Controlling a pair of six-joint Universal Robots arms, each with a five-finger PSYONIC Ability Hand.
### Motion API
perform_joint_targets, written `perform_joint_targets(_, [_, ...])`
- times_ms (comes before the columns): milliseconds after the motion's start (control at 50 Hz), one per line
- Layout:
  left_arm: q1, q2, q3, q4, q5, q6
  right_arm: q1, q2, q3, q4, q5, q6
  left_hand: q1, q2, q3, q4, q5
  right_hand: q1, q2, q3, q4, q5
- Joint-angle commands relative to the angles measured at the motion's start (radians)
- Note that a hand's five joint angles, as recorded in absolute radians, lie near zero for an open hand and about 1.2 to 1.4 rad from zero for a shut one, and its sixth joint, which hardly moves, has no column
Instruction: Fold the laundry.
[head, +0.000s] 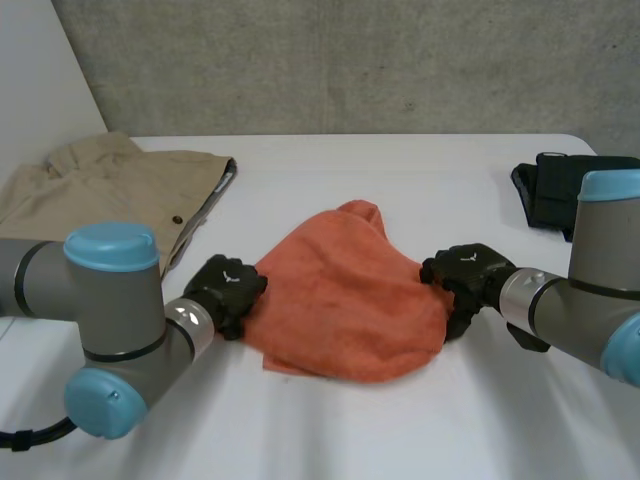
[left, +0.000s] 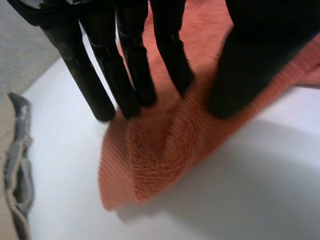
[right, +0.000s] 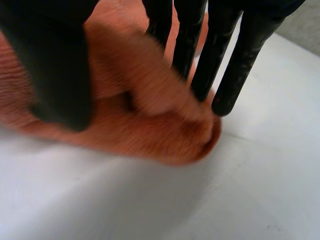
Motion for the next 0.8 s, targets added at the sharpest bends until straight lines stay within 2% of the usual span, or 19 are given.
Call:
perform_joint_targets(20, [-0.017, 0.068, 0.019, 0.043, -0.051, -0.007, -0.009, -0.022, 0.034, -0.131, 0.011, 0.010, 0.354, 0.430, 0.439, 0.428, 0.438, 0.670, 0.551, 0.579, 0.586, 0.608])
perform_joint_targets(60, [-0.030, 0.139, 0.010, 0.041, -0.055, -0.017, -0.015, -0.061, 0.040, -0.145, 0.017, 0.010, 0.354, 0.430, 0.439, 0.428, 0.438, 0.670, 0.551, 0.579, 0.586, 0.608])
perform_joint_targets(160, [-0.099, 0.333, -0.012, 0.040, -0.055, -0.056, -0.012, -0.270, 0.028, -0.146, 0.025, 0.001, 0.354, 0.430, 0.439, 0.428, 0.438, 0.670, 0.551, 0.579, 0.586, 0.608])
perform_joint_targets(260, [-0.138, 0.468, -0.007, 0.040, -0.057, -0.135, -0.020, -0.369, -0.021, -0.160, 0.022, 0.004, 0.354, 0.430, 0.439, 0.428, 0.438, 0.670, 0.551, 0.579, 0.586, 0.608])
perform_joint_targets(380, [-0.144, 0.565, 0.011, 0.038, -0.058, -0.232, -0.023, -0.460, -0.127, -0.197, 0.009, 0.014, 0.354, 0.430, 0.439, 0.428, 0.438, 0.670, 0.551, 0.579, 0.586, 0.608])
perform_joint_targets(440, [-0.144, 0.581, 0.019, 0.040, -0.058, -0.263, -0.020, -0.447, -0.156, -0.244, 0.009, 0.014, 0.354, 0.430, 0.439, 0.428, 0.438, 0.670, 0.551, 0.579, 0.586, 0.608])
perform_joint_targets(520, [-0.136, 0.579, 0.019, 0.037, -0.063, -0.274, 0.014, -0.346, -0.178, -0.373, -0.001, 0.010, 0.354, 0.430, 0.439, 0.428, 0.438, 0.670, 0.551, 0.579, 0.586, 0.608])
perform_joint_targets(600, [-0.133, 0.576, 0.007, 0.035, -0.064, -0.275, 0.135, -0.204, -0.208, -0.491, -0.020, 0.013, 0.354, 0.430, 0.439, 0.428, 0.438, 0.670, 0.551, 0.579, 0.586, 0.608])
perform_joint_targets(620, [-0.133, 0.575, 0.005, 0.035, -0.064, -0.277, 0.182, -0.132, -0.224, -0.511, -0.038, 0.007, 0.354, 0.430, 0.439, 0.428, 0.438, 0.670, 0.551, 0.579, 0.586, 0.608])
perform_joint_targets(680, [-0.132, 0.571, 0.001, 0.035, -0.064, -0.277, 0.213, -0.029, -0.248, -0.509, -0.063, 0.005, 0.354, 0.430, 0.439, 0.428, 0.438, 0.670, 0.551, 0.579, 0.586, 0.608])
perform_joint_targets(700, [-0.129, 0.570, -0.001, 0.034, -0.064, -0.277, 0.219, 0.029, -0.277, -0.489, -0.069, 0.007, 0.354, 0.430, 0.439, 0.428, 0.438, -0.047, -0.166, -0.138, -0.131, -0.109])
perform_joint_targets(720, [-0.124, 0.570, -0.001, 0.032, -0.064, -0.277, 0.218, 0.053, -0.288, -0.475, -0.066, 0.007, 0.354, 0.430, 0.439, 0.428, 0.438, -0.552, -0.671, -0.642, -0.635, -0.614])
perform_joint_targets(800, [-0.116, 0.570, -0.013, 0.021, -0.063, -0.275, 0.218, 0.071, -0.316, -0.421, 0.007, 0.014, 0.354, 0.430, 0.439, 0.428, 0.438, -0.552, -0.671, -0.642, -0.635, -0.614])
